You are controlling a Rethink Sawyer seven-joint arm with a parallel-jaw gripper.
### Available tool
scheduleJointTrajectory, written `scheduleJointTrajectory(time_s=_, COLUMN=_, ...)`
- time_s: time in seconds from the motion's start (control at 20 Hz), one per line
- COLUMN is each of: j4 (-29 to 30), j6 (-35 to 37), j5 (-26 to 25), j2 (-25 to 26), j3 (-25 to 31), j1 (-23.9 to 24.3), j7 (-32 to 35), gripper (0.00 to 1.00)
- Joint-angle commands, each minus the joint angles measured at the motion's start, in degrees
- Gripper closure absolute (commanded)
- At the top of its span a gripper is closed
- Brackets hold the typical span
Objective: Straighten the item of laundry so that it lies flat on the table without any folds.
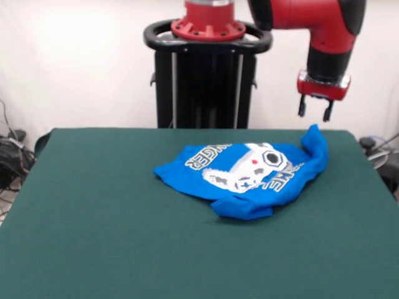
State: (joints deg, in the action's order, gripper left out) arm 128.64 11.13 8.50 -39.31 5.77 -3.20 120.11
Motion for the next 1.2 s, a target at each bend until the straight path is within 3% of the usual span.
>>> scheduleJointTrajectory(time_s=0.05, j4=-8.06, j6=3.20, j5=-1.06, j2=-0.98, j3=-4.29, j1=0.95, j7=4.82, gripper=0.00)
scheduleJointTrajectory(time_s=0.25, j4=-9.58, j6=2.77, j5=-2.20, j2=-0.11, j3=-7.20, j1=0.08, j7=4.70, gripper=0.00)
scheduleJointTrajectory(time_s=1.2, j4=-14.02, j6=-0.91, j5=-12.69, j2=4.42, j3=-5.88, j1=10.18, j7=0.69, gripper=0.00)
